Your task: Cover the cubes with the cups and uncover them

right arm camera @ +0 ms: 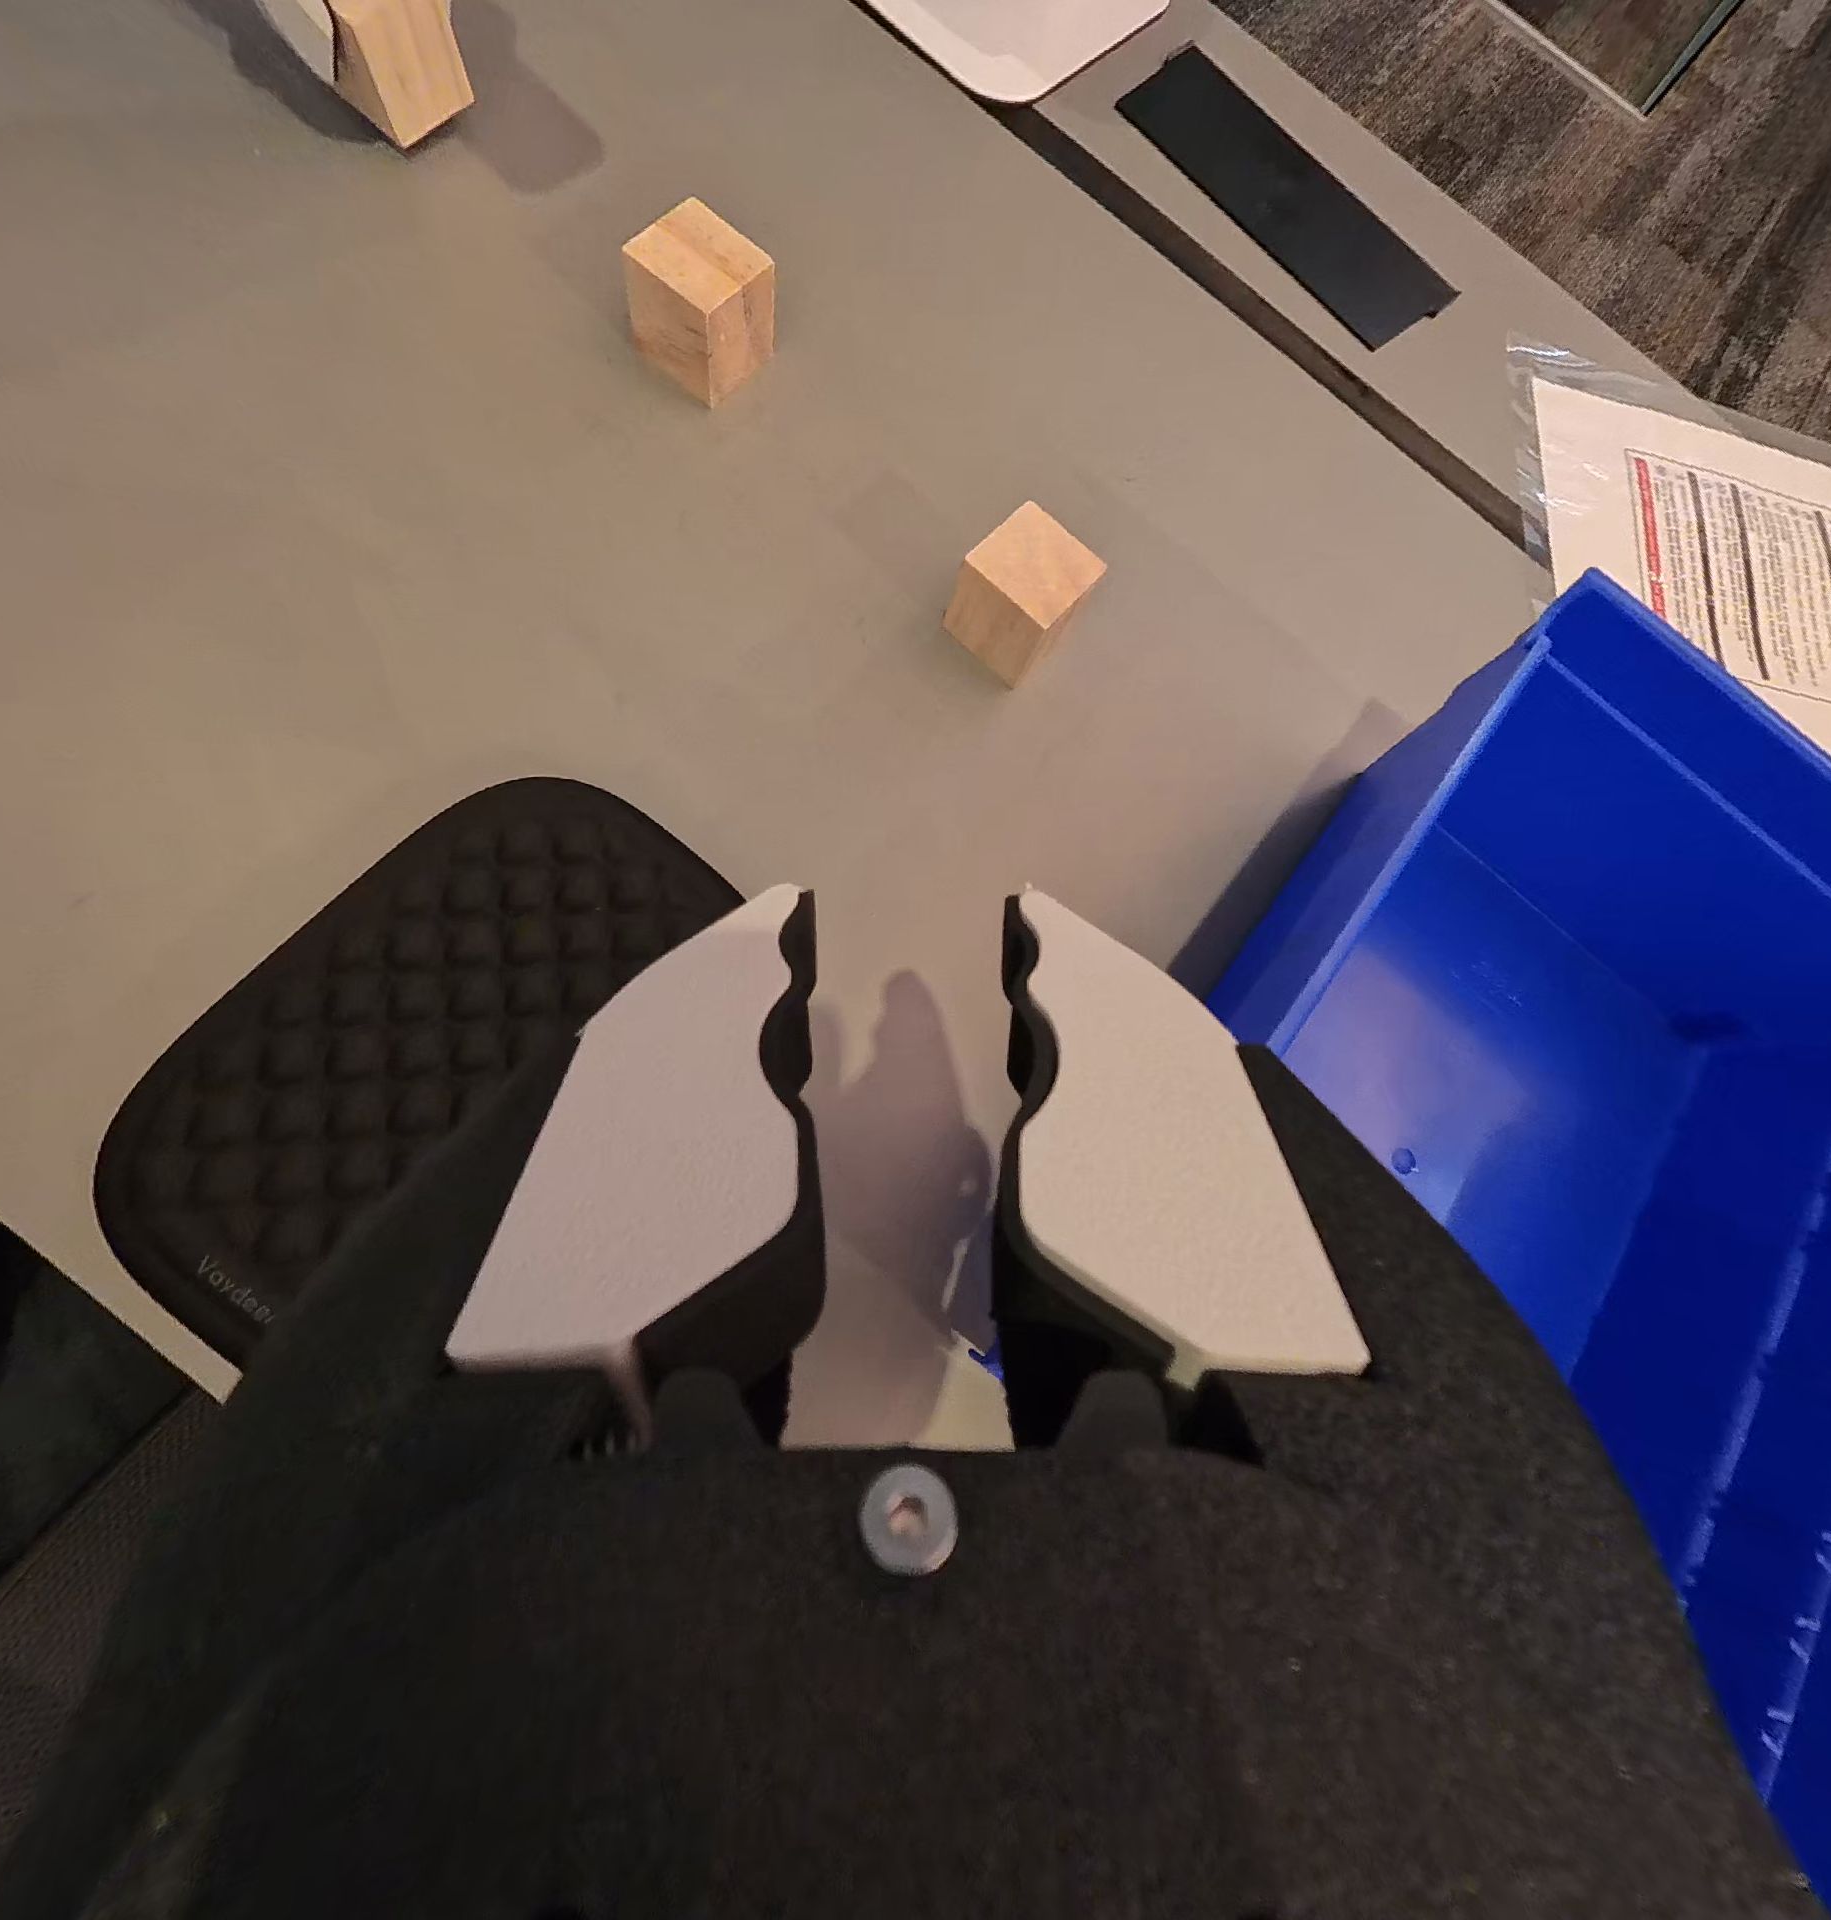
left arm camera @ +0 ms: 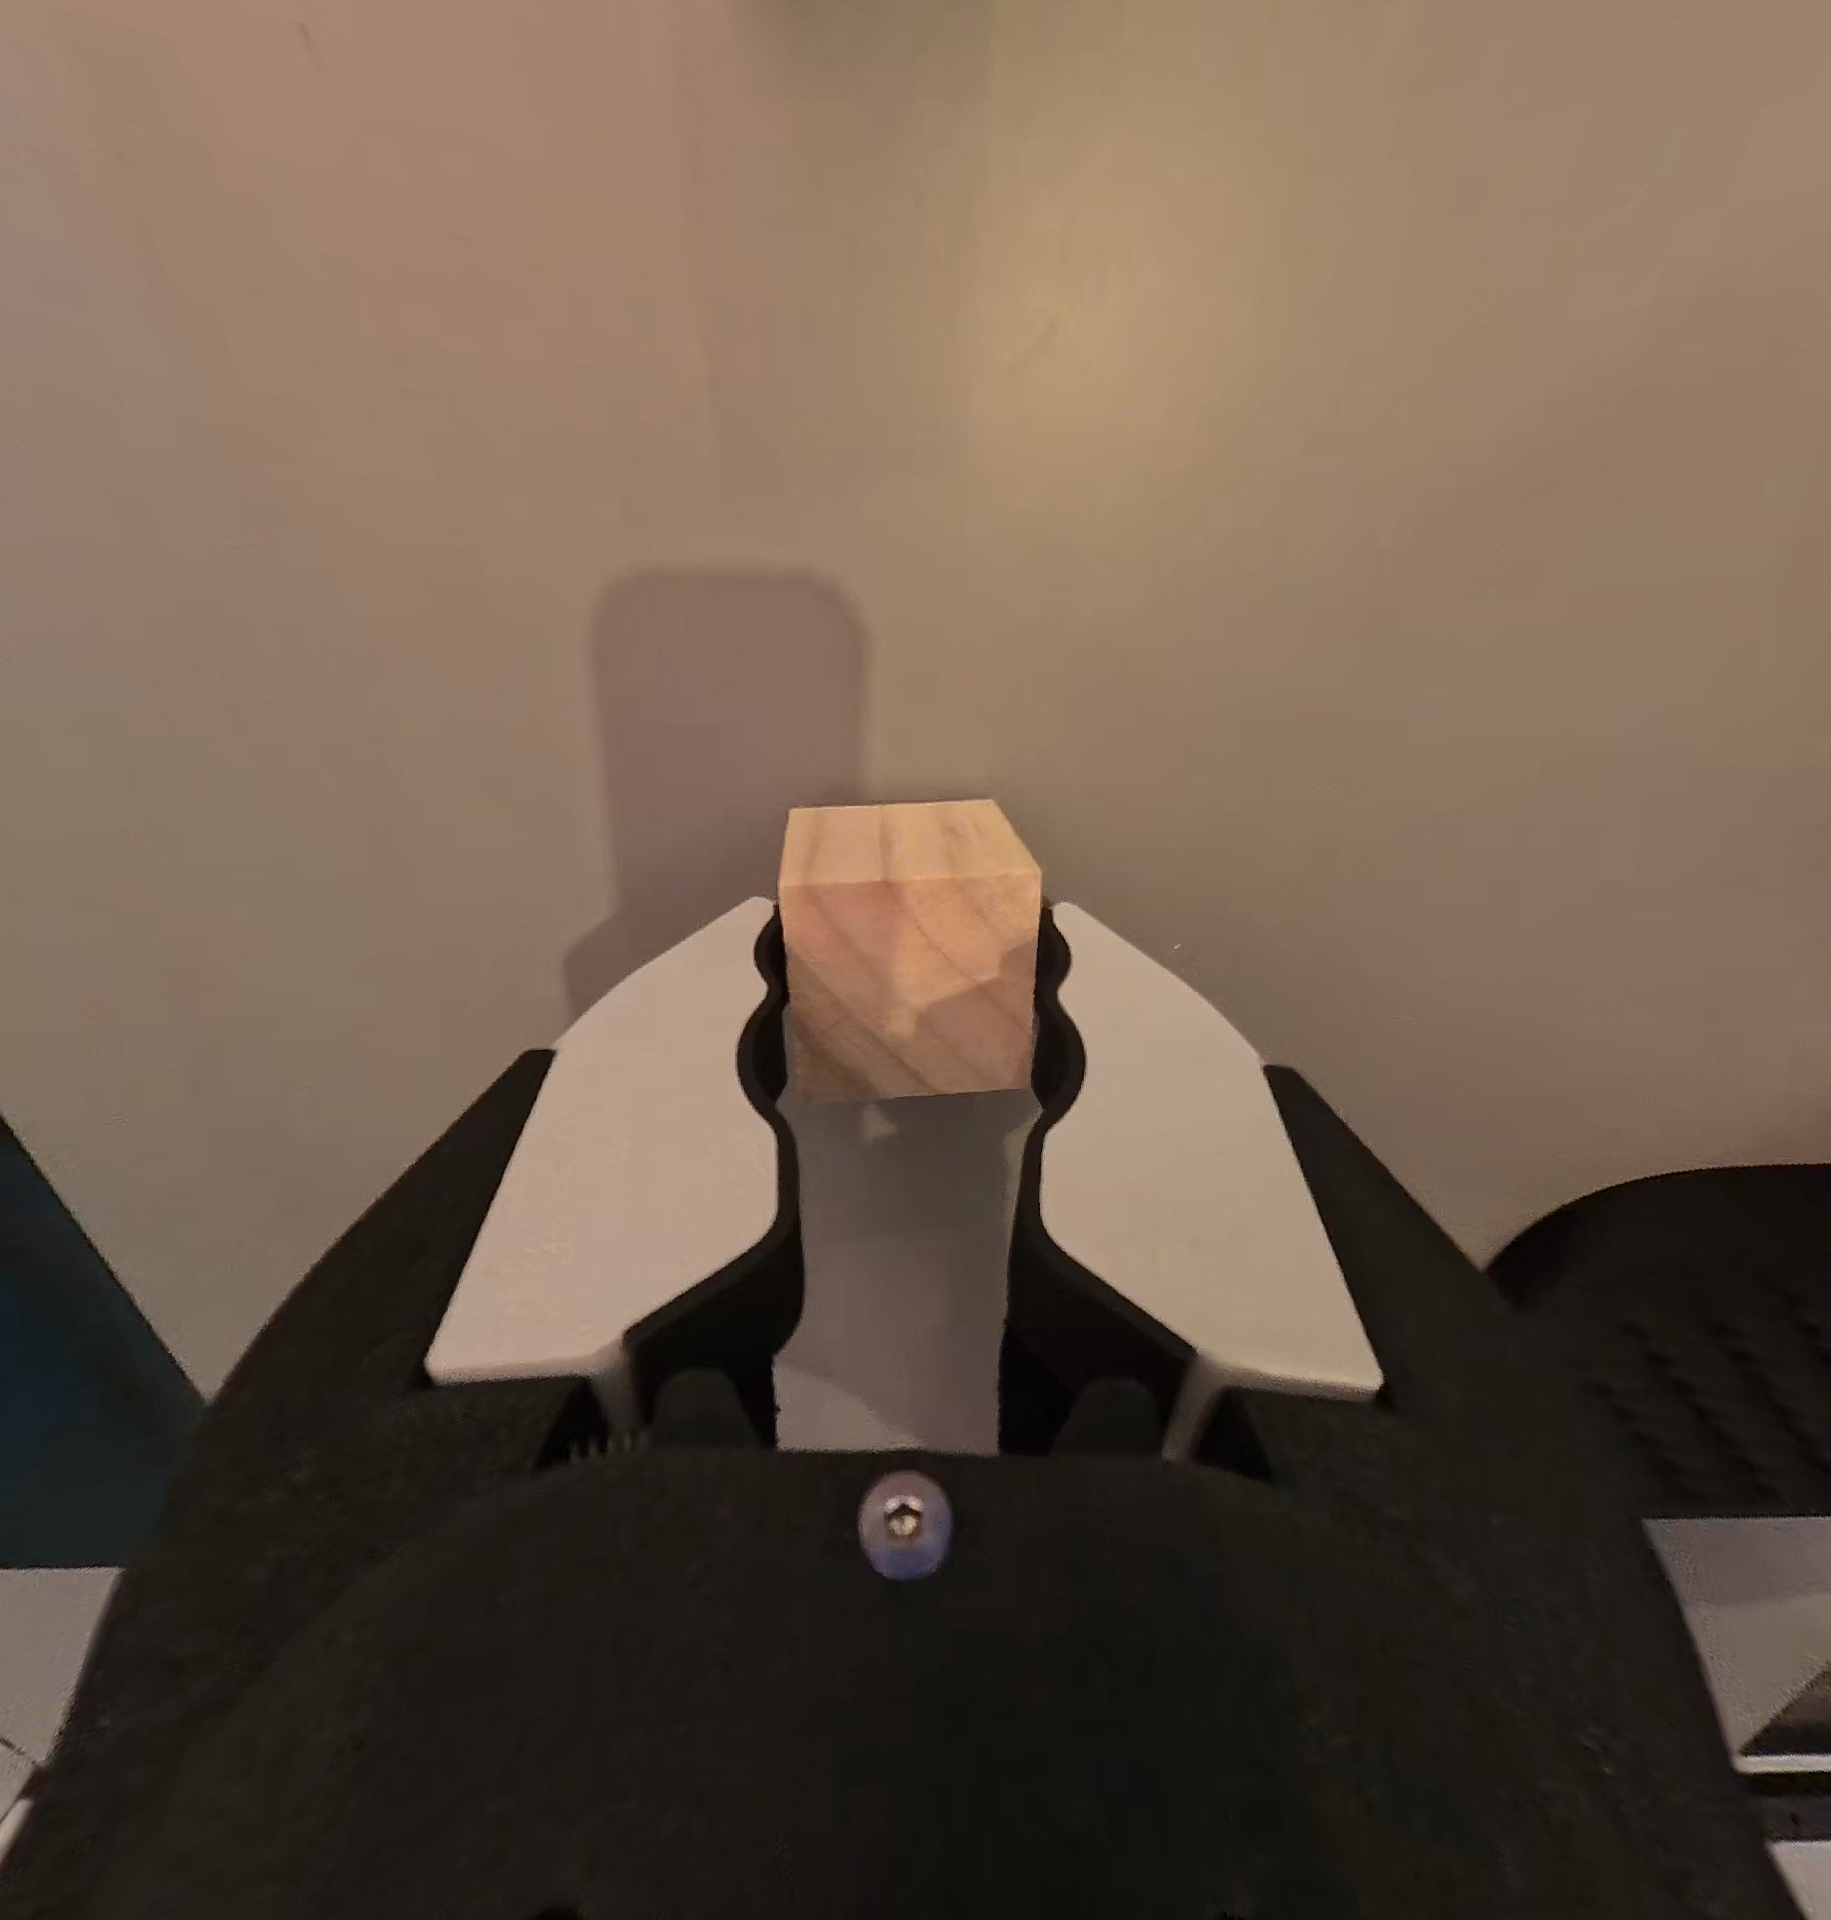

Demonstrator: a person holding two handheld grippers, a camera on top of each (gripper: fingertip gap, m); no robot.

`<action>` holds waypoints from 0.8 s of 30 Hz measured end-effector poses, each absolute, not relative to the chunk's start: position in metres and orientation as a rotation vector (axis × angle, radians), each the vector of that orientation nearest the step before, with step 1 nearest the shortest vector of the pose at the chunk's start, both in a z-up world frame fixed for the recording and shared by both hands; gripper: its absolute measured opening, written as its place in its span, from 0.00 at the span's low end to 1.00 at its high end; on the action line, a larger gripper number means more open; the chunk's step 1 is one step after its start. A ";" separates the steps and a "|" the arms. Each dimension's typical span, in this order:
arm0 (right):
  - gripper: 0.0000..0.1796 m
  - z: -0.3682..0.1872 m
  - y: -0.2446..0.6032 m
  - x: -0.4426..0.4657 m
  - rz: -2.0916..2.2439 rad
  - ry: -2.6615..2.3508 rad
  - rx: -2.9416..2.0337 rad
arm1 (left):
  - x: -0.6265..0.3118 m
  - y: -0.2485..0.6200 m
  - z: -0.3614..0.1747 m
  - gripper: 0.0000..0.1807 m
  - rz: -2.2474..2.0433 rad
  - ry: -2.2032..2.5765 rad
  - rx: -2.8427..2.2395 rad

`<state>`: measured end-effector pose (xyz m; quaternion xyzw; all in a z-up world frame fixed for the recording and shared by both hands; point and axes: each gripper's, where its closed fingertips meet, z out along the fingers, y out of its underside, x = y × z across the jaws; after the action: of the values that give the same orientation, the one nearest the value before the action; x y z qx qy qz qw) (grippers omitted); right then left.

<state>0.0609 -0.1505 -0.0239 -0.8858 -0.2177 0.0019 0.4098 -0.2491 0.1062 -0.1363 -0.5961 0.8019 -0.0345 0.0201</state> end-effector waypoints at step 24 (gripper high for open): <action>0.19 -0.002 -0.139 0.067 0.006 -0.574 -2.158 | -0.362 0.081 0.063 0.34 -0.282 1.697 -1.718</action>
<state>0.0668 -0.1391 -0.0016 -0.8684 -0.2308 0.0026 0.4389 -0.3618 0.0813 0.0627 -0.6625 0.6545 -0.1088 0.3476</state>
